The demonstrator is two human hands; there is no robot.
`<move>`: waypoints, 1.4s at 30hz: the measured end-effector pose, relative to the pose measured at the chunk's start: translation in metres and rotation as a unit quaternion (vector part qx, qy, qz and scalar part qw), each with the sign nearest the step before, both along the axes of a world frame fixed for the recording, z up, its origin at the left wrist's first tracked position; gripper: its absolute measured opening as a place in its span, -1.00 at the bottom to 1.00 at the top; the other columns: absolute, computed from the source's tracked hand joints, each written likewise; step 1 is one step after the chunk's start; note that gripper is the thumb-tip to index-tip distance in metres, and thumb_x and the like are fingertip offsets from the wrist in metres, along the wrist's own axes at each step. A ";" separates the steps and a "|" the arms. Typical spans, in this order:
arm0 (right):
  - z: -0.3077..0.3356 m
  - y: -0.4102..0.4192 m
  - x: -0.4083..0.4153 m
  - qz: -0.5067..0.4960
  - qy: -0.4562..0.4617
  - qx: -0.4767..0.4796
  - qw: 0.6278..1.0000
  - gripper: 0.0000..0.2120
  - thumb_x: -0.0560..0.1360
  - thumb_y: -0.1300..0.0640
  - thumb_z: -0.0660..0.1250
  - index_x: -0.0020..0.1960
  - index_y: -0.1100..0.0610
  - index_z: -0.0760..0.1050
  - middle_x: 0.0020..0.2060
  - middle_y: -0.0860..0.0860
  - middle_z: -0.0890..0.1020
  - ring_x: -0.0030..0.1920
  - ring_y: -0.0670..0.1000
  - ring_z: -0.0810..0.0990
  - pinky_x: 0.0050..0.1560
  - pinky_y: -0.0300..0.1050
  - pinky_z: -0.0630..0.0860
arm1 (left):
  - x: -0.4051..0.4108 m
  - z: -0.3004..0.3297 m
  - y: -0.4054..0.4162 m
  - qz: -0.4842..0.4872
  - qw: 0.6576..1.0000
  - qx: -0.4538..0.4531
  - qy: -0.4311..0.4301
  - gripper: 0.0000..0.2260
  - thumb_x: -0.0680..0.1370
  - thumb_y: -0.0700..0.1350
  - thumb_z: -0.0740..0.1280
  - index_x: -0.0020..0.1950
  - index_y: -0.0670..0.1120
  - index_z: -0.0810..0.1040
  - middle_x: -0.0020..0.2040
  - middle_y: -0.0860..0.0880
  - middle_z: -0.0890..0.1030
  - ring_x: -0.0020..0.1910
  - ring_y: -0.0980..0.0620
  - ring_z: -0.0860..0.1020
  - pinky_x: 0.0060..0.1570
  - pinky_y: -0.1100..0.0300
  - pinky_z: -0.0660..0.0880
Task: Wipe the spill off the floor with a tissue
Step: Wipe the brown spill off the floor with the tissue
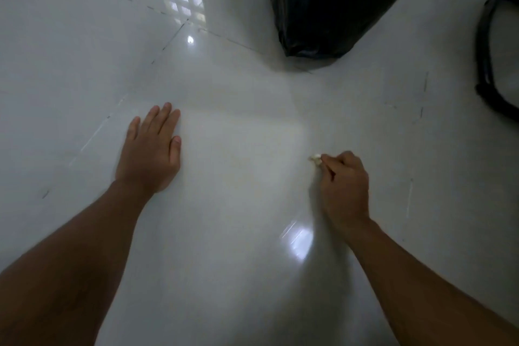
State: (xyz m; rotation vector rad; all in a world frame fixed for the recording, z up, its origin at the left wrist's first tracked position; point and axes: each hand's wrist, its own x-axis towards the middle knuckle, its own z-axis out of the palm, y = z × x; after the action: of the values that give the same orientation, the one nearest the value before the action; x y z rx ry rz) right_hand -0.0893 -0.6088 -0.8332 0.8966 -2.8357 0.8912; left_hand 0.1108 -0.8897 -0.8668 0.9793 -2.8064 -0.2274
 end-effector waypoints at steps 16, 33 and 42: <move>-0.005 0.015 0.106 0.004 -0.107 -0.009 0.994 -0.89 0.52 0.24 0.38 -0.18 0.13 0.57 -0.27 0.01 0.50 -0.20 0.02 0.49 -0.20 -0.20 0.38 | 0.006 -0.004 0.004 0.001 1.000 0.006 0.016 -0.47 0.57 -0.02 0.04 0.53 -0.14 0.30 0.55 -0.15 0.31 0.54 -0.16 0.25 0.48 -0.18 0.10; -0.007 -0.151 -0.024 0.098 -0.065 -0.006 0.993 -0.85 0.44 0.41 0.25 0.00 0.28 0.46 -0.11 0.10 0.49 -0.20 -0.06 0.51 -0.08 -0.18 0.46 | 0.008 -0.002 0.002 0.035 0.998 0.036 0.025 -0.40 0.59 0.13 -0.03 0.57 -0.12 0.21 0.60 -0.09 0.20 0.60 -0.02 0.10 0.53 -0.18 -0.07; 0.002 -0.141 0.056 0.312 -0.055 0.076 0.946 -0.87 0.31 0.34 0.35 -0.17 0.25 0.62 -0.24 0.16 0.51 -0.25 0.20 0.54 -0.26 -0.08 0.44 | 0.006 -0.004 -0.001 0.028 0.999 0.021 0.032 -0.46 0.57 0.04 0.04 0.53 -0.11 0.31 0.58 -0.11 0.27 0.56 -0.04 0.21 0.49 -0.23 0.05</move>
State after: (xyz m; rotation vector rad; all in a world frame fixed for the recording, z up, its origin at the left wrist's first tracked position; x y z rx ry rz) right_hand -0.0337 -0.7497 -0.8316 1.8835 -2.7617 0.7748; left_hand 0.1167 -0.8909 -0.8711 1.0402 -2.7231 -0.3068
